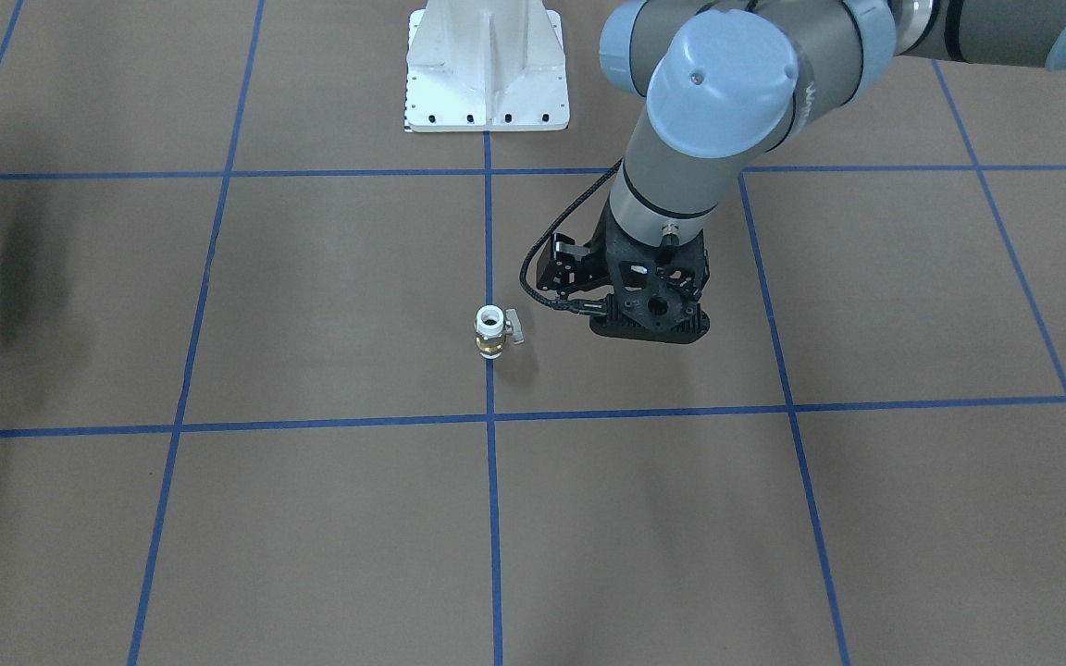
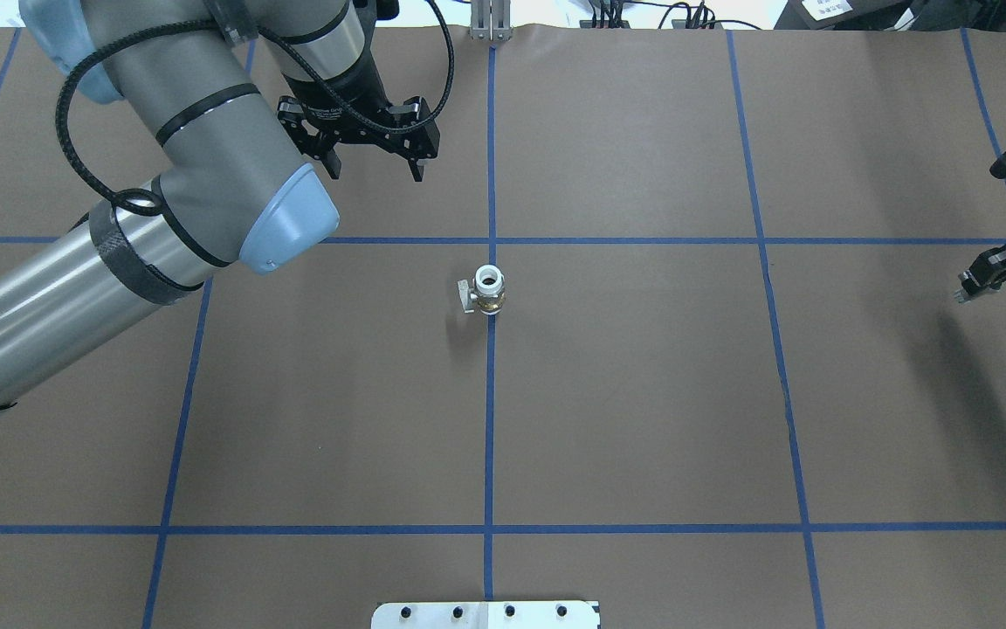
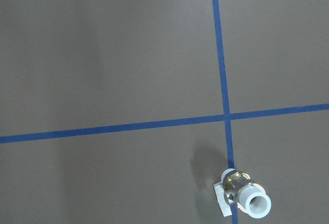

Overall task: Assemble PPR valve and pipe with both arms
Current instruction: 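Lift the fitting and carry it over the valve while the left arm draws back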

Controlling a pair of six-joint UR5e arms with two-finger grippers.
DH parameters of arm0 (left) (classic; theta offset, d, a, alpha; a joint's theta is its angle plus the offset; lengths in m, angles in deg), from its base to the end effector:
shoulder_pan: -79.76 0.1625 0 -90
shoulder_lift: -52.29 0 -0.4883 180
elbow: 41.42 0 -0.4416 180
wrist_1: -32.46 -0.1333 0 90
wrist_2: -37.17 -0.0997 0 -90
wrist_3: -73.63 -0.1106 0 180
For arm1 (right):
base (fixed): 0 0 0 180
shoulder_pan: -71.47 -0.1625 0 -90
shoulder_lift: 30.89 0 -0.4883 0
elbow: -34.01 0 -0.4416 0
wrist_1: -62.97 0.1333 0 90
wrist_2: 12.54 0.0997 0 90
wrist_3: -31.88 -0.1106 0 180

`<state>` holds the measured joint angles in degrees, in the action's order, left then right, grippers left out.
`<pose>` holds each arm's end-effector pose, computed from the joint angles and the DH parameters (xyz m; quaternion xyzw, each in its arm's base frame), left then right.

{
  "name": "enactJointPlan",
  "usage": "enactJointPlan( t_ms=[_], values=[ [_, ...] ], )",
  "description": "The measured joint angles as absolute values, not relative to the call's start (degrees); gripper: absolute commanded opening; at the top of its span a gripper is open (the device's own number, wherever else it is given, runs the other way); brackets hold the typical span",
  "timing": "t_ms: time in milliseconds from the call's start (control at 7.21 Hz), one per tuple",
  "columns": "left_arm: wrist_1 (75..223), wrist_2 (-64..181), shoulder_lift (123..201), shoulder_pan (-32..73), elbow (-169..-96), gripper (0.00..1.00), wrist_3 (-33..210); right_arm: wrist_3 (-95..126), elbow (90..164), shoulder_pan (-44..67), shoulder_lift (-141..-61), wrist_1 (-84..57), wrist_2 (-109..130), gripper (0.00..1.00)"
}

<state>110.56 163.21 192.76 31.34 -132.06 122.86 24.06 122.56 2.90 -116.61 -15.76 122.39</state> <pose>0.4717 -0.6345 0.1358 0.0165 0.4318 0.0438 0.9007 -0.1654 -0.5724 0.6793 0.0140 -0.3956 -0.1552 0.9051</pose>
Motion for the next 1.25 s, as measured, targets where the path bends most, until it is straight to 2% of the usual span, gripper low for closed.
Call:
enactJointPlan(
  t_ms=[278,555,971,1249],
  values=[
    [110.7,162.9,190.4,31.1,-133.6,1.0,121.8,23.7,126.5,1.1,-111.4,-26.1,123.7,0.0],
    [111.3,162.7,185.2,28.9,-136.4,1.0,115.5,19.3,128.4,1.3,-100.9,-36.7,123.2,0.0],
    [117.1,162.8,175.2,23.6,-137.9,1.0,104.9,0.7,128.7,8.2,-88.6,-40.5,122.0,0.0],
    [118.7,162.9,171.2,21.6,-137.9,1.0,100.7,-12.1,128.4,15.6,-81.9,-41.0,120.1,0.0]
  ],
)
